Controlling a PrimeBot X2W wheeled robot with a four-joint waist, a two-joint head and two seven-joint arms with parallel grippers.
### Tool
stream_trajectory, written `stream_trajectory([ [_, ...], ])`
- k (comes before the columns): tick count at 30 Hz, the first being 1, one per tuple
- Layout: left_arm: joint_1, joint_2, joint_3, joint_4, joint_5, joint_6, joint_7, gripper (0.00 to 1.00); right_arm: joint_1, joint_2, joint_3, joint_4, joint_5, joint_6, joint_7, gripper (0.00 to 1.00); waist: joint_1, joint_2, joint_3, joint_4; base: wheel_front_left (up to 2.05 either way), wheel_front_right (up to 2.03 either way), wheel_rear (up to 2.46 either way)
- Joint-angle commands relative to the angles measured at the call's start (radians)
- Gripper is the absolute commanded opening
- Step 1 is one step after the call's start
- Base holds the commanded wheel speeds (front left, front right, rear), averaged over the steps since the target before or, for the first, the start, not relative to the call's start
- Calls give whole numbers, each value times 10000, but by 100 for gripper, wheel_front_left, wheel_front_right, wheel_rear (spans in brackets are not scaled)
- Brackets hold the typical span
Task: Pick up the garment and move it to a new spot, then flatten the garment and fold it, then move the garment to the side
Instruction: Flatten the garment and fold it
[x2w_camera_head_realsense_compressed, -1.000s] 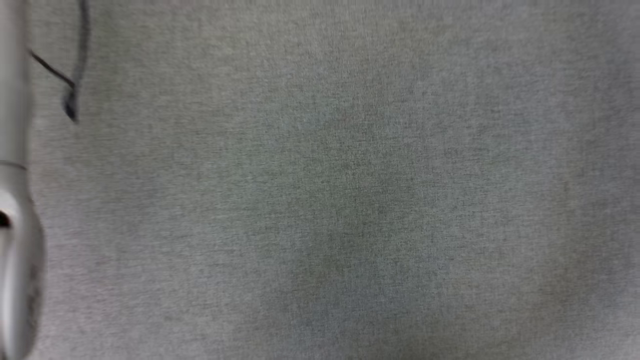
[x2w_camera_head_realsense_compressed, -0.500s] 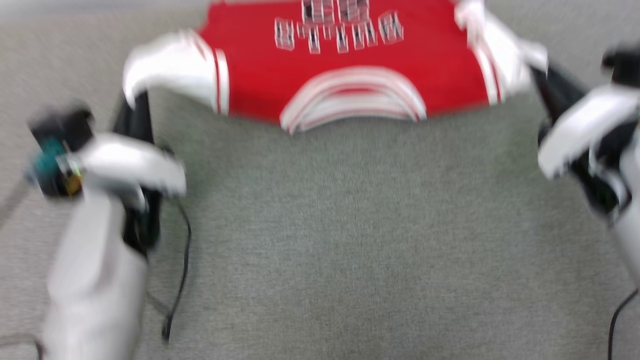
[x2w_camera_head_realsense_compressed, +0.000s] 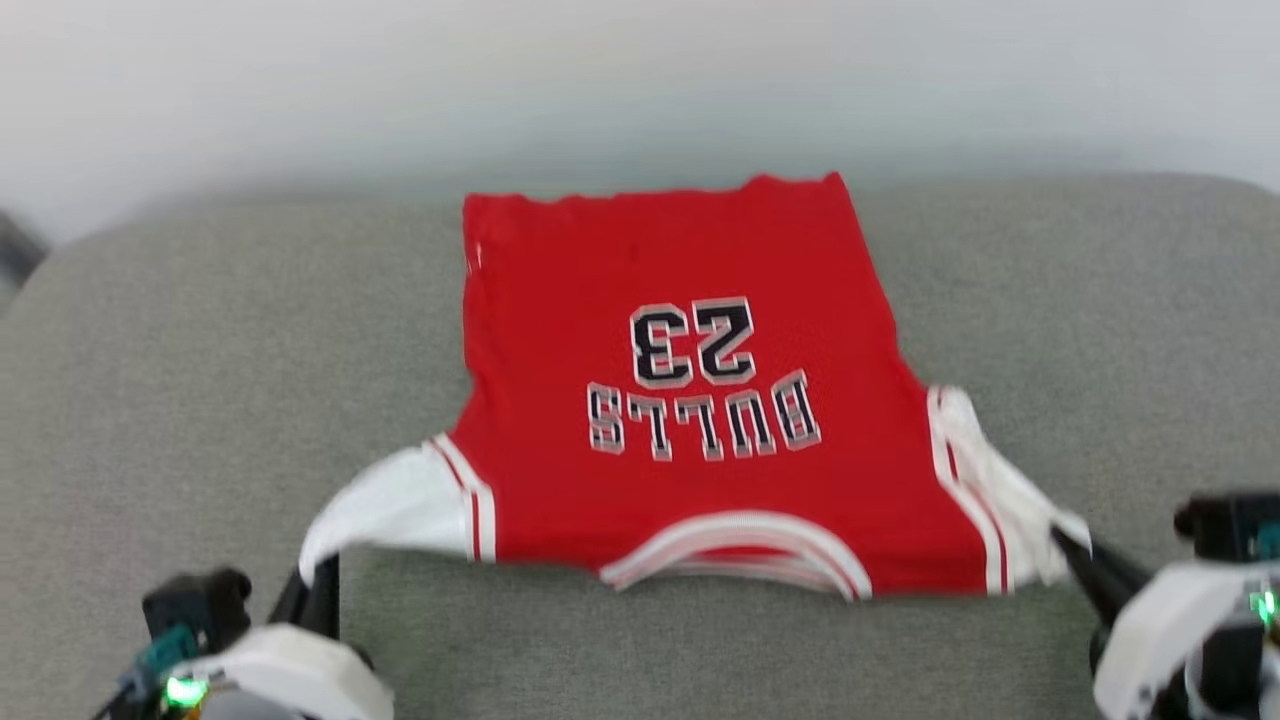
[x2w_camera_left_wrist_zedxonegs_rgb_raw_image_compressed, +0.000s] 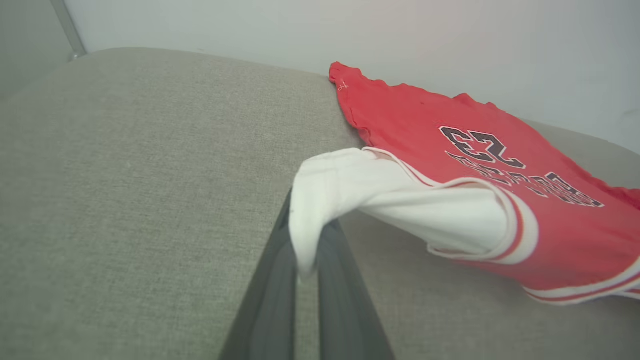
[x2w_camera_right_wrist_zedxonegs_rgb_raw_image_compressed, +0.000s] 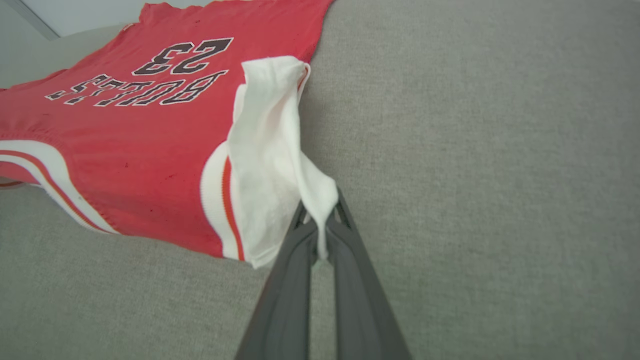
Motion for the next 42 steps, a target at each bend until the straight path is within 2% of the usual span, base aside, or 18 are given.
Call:
stream_trajectory([
  [1, 425, 69, 6, -236, -23, 162, 185, 0, 653, 214, -399, -318, -124, -17, 229, 0, 5, 0, -362, 131, 0, 0, 0],
  [6, 1994, 139, -41, -1056, -101, 687, 848, 0, 3055, 973, -1655, -1920, -986, -17, 1494, 0, 5, 0, -870, 257, 0, 0, 0],
  [10, 2794, 251, -233, -1220, -141, 804, 1377, 0, 4373, 1623, -2345, -2967, -1367, -17, 2525, 0, 5, 0, -1015, 330, 0, 0, 0],
  [11, 3014, 264, -288, -1189, -190, 880, 1566, 0, 4758, 2019, -2556, -3242, -1525, -16, 2925, 0, 5, 0, -1032, 318, 0, 0, 0],
  [12, 3112, 251, -383, -1115, -102, 926, 1618, 0, 4965, 2280, -2660, -3370, -1726, -16, 3240, 62, 5, 0, -1028, 315, 0, 0, 0],
  [13, 3120, 199, -451, -1083, -102, 902, 1622, 0, 4962, 2479, -2653, -3440, -1703, -14, 3308, 100, 5, 0, -1020, 318, 0, 0, 0],
  [20, 2790, -1, -677, -1073, -77, 803, 1465, 0, 4101, 2643, -2762, -3727, -1995, -13, 3189, 100, 5, 0, -945, 216, 0, 0, 0],
  [26, 2236, -7, -841, -1702, 134, 754, 1353, 0, 1614, 2686, -3394, -3280, -2198, -11, 2171, 100, 5, 0, -162, 203, 0, 0, 0],
  [30, 1624, -72, -995, -2097, 339, 711, 1261, 0, -645, 2488, -3593, -2097, -2103, -11, 1818, 100, 5, 0, 696, 434, 0, 0, 0],
  [35, 651, -269, -1345, -2472, 646, 504, 964, 0, -3380, 2050, -3837, -287, -1940, -11, 2079, 100, 5, 0, 1842, 1109, 0, 0, 0],
  [38, 53, -458, -1635, -2695, 801, 334, 804, 0, -4848, 1711, -3778, 825, -1965, -11, 2597, 100, 5, 0, 2460, 1494, 0, 0, 0],
  [42, -478, -658, -1974, -2935, 978, 178, 673, 0, -6512, 1336, -3585, 2074, -2077, -11, 3808, 100, 5, 0, 3111, 1968, 0, 0, 0],
])
